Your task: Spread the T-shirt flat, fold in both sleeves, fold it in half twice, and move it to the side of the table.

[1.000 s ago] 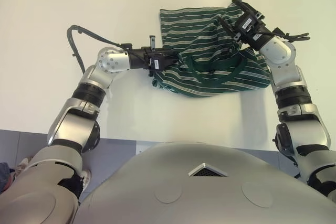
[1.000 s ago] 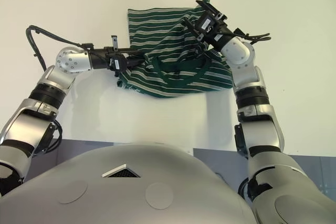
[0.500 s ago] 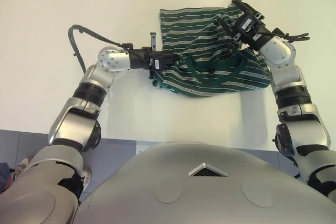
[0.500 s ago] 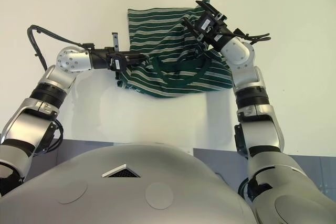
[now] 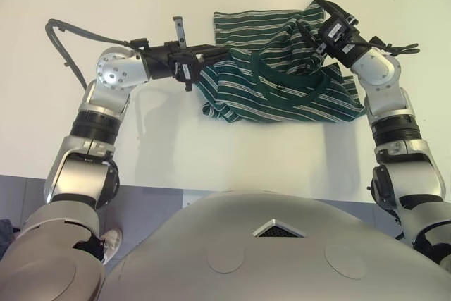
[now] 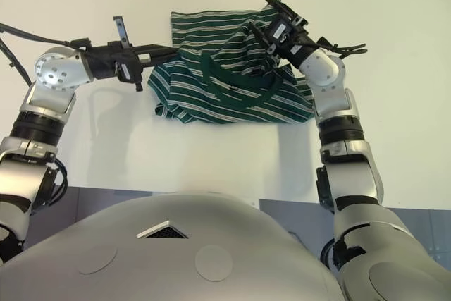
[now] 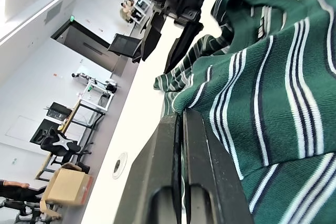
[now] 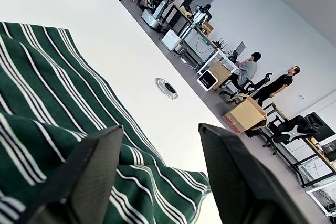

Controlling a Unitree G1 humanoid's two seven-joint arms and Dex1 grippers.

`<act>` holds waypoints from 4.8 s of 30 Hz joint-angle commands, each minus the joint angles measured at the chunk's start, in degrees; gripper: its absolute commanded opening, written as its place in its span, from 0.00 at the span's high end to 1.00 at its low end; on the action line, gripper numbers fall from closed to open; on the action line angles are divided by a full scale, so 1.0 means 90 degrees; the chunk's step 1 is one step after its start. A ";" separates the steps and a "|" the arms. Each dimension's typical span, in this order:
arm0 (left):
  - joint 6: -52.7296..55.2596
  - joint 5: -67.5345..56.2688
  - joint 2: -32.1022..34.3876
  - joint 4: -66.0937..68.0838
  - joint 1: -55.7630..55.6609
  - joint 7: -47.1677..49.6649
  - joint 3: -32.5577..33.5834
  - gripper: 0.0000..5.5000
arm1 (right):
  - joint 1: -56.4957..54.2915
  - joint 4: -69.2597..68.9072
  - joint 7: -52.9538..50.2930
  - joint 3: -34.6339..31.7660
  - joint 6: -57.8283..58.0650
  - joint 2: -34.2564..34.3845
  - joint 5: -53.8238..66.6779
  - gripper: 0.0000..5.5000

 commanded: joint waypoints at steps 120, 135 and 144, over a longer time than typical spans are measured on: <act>0.0847 0.4999 -0.1010 0.5183 -0.2452 0.5891 -0.2653 0.56 | 0.4855 -0.4789 0.4693 0.0131 -0.0714 -0.3365 0.3669 0.02; 0.0402 0.4068 -0.0264 0.4158 -0.2390 0.5727 -0.1609 0.56 | 0.2568 -0.3365 0.2599 -0.0501 -0.0124 -0.1588 0.2380 0.02; 0.0458 0.3716 -0.0160 0.3620 -0.2136 0.5456 -0.1029 0.56 | 0.1652 -0.1264 0.1228 0.0529 -0.0591 -0.1103 -0.0639 0.02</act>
